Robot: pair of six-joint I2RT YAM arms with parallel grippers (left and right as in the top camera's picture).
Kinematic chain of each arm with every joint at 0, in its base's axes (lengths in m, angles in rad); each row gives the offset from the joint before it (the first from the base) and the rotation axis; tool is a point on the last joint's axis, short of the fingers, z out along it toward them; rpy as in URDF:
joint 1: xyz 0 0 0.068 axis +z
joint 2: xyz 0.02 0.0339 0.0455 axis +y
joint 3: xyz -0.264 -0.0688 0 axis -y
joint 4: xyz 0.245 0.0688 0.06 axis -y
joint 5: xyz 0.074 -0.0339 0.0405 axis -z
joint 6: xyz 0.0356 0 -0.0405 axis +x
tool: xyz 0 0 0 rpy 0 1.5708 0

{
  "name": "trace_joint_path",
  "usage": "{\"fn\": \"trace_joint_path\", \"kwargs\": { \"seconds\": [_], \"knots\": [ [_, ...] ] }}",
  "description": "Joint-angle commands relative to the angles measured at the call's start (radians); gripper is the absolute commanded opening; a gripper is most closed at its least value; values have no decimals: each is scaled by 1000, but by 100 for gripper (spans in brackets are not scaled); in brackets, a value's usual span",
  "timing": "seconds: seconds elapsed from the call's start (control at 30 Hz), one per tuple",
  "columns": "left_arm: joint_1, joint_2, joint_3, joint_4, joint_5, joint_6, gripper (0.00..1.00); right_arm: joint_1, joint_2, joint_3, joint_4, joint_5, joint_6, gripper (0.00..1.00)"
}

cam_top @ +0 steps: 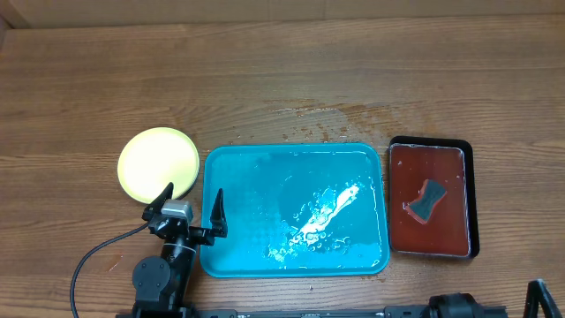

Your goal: Clean dirty plates on tray and stack at the side

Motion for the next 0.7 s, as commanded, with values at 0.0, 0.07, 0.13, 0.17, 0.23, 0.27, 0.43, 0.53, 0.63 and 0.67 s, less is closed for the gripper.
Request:
{"fn": "trace_joint_path", "kwargs": {
  "seconds": [0.0, 0.07, 0.13, 0.17, 0.23, 0.27, 0.43, 0.53, 0.63, 0.67],
  "knots": [
    [-2, -10, -3, -4, -11, -18, 100, -53, 4, 0, 32, -103, -3, 100],
    [-2, -10, -3, -4, -11, -18, 100, -66, 1, -4, 57, -124, -3, 100],
    [-2, -10, -3, -4, -11, -18, 99, -67, -19, -35, 105, -143, -2, 100],
    [-2, -10, -3, -4, -11, -18, 100, -66, -38, -65, 141, -151, -3, 100],
    [-2, -10, -3, -4, -11, -18, 100, -58, -93, -148, 230, -163, -3, 100],
    [-2, -10, -3, -4, -11, -18, 99, -52, -133, -209, 287, -166, -3, 100],
    [-2, -10, -3, -4, -11, -18, 100, -47, -296, -494, 509, -186, -2, 100],
    [-2, -10, -3, -4, -11, -18, 100, -47, -367, -660, 623, -194, -2, 100],
    [-2, -10, -3, -4, -11, -18, 100, -47, -423, -824, 746, -220, -2, 100],
    [-2, -10, -3, -4, -11, -18, 100, -47, -427, -868, 786, -230, -2, 100]
  ]
}}
